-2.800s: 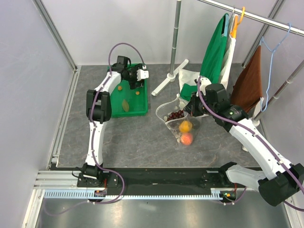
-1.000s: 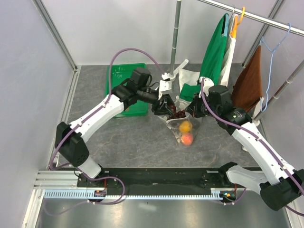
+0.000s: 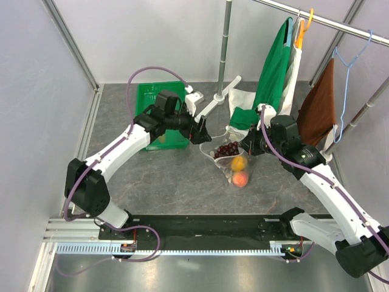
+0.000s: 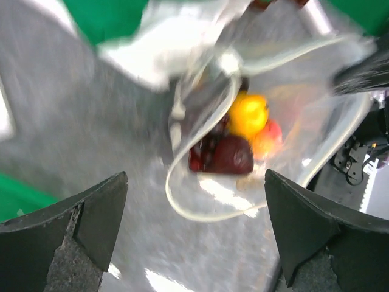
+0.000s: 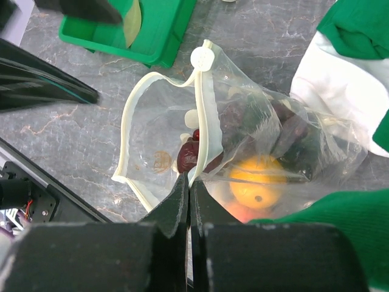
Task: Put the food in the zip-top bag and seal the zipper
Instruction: Adjust the zipper food storage bag at the center of the board.
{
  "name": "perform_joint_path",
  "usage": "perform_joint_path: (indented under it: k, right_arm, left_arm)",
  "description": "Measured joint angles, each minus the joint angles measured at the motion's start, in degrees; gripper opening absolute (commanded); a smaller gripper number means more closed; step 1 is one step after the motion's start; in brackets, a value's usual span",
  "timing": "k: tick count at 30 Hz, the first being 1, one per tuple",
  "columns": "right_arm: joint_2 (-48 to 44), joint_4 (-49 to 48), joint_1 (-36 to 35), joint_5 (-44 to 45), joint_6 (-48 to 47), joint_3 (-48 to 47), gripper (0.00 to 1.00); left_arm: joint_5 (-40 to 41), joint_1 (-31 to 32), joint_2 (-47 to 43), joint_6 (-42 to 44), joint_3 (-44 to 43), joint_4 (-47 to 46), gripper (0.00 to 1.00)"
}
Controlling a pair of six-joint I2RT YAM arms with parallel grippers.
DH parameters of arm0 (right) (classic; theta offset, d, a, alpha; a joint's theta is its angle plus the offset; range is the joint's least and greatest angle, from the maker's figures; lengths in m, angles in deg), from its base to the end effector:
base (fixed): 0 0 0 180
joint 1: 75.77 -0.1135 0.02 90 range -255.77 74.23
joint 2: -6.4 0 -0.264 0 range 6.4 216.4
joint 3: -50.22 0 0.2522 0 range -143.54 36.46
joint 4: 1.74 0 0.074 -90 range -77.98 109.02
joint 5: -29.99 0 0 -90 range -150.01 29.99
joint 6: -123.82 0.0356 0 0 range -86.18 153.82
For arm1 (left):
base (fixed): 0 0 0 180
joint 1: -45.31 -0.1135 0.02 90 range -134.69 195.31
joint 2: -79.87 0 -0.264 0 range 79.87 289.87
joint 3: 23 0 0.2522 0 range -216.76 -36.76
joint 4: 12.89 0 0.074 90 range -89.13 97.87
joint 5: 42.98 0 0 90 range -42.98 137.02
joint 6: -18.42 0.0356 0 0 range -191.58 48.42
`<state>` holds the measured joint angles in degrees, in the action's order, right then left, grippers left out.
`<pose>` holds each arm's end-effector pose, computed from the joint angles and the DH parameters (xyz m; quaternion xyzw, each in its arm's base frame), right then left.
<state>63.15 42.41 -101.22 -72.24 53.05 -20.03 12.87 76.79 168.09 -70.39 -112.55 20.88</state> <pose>0.1901 0.0988 0.3377 -0.0995 0.8598 0.2727 0.4201 0.2891 -0.2005 0.3277 0.3713 0.7643 -0.3687 0.3770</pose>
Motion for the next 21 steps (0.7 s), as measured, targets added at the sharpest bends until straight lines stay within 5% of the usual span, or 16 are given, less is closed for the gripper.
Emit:
perform_joint_path:
  k: [5,8,11,12,15,21]
  right_arm:
    - [-0.5,-0.39,0.09,-0.94,0.0,0.66,0.0]
    - [-0.68,-0.46,0.09,-1.31,-0.13,0.72,0.0]
    - [-1.16,-1.14,0.09,-2.49,-0.15,1.36,0.0]
    - [-1.38,-1.42,0.09,-2.89,-0.02,1.73,0.0]
    - [-2.73,-3.48,0.09,-5.01,1.03,4.17,0.0]
    - [-5.79,-11.3,-0.57,-9.14,8.04,9.33,0.0]
  left_arm:
    - [4.79,1.01,2.84,-7.08,2.4,3.56,0.98]
    - [5.42,1.77,5.9,-10.32,2.51,4.31,0.86]
    - [5.31,3.13,7.63,-12.61,2.86,4.37,0.53]
    - [5.09,3.52,7.89,-13.25,2.86,4.31,0.31]
    - [2.49,4.5,8.9,-14.32,1.79,4.74,0.02]
    - [-6.01,4.81,9.99,-12.17,-10.14,10.51,0.02]
